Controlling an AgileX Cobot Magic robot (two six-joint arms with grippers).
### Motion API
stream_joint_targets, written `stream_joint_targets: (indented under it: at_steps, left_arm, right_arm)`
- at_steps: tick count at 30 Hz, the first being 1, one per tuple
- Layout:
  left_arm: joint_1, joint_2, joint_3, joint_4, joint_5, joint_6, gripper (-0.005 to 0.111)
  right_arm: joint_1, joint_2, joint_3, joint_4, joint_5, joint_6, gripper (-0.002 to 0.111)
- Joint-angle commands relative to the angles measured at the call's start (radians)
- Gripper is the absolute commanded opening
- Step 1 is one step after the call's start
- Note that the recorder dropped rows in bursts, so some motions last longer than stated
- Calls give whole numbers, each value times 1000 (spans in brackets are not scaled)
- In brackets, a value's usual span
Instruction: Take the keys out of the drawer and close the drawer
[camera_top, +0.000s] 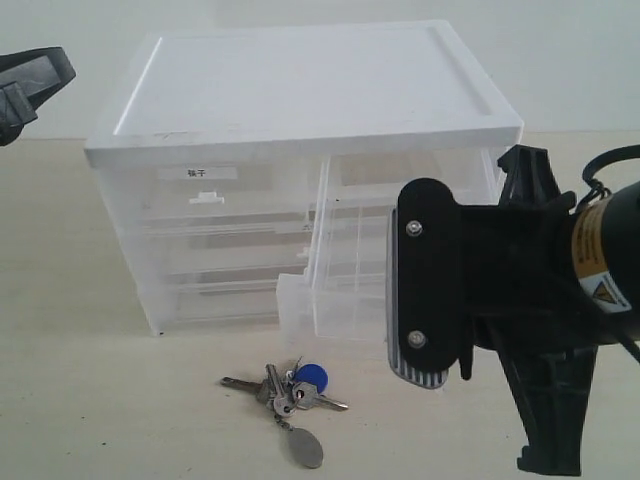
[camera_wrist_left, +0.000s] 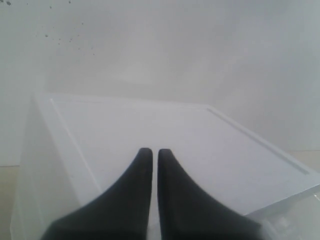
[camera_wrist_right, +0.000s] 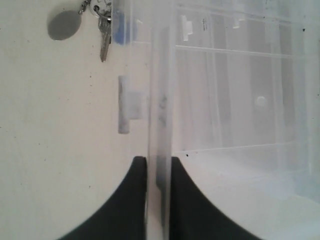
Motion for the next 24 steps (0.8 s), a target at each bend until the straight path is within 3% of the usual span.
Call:
stream_joint_targets:
  at_steps: [1,16,19,20,21,23,24]
  left_arm:
    - [2,-5,6,2,-28,7,5]
    - [2,-5,6,2,-38,7,5]
    - [2,-5,6,143,-93,-45,5]
    - [0,-5,6,252,-253,-59,5]
    - [-2,-5,6,315,-314,-59,5]
    - [-41,0,6,395,-228,-59,5]
    - [-102,23,12,380,-190,-12,5]
  right_arm:
    - [4,-11,-24,-122,-50,-15,0]
    - [45,-11,-62,-243,54,-37,0]
    - [45,-11,-62,-211,41,-37,0]
    - [45,-11,-62,-209,41,-37,0]
    - [45,-11,-62,-209,41,-32,0]
    - [45,-11,-62,-207,39,-18,0]
    - [45,-11,-62,-200,30,-18,0]
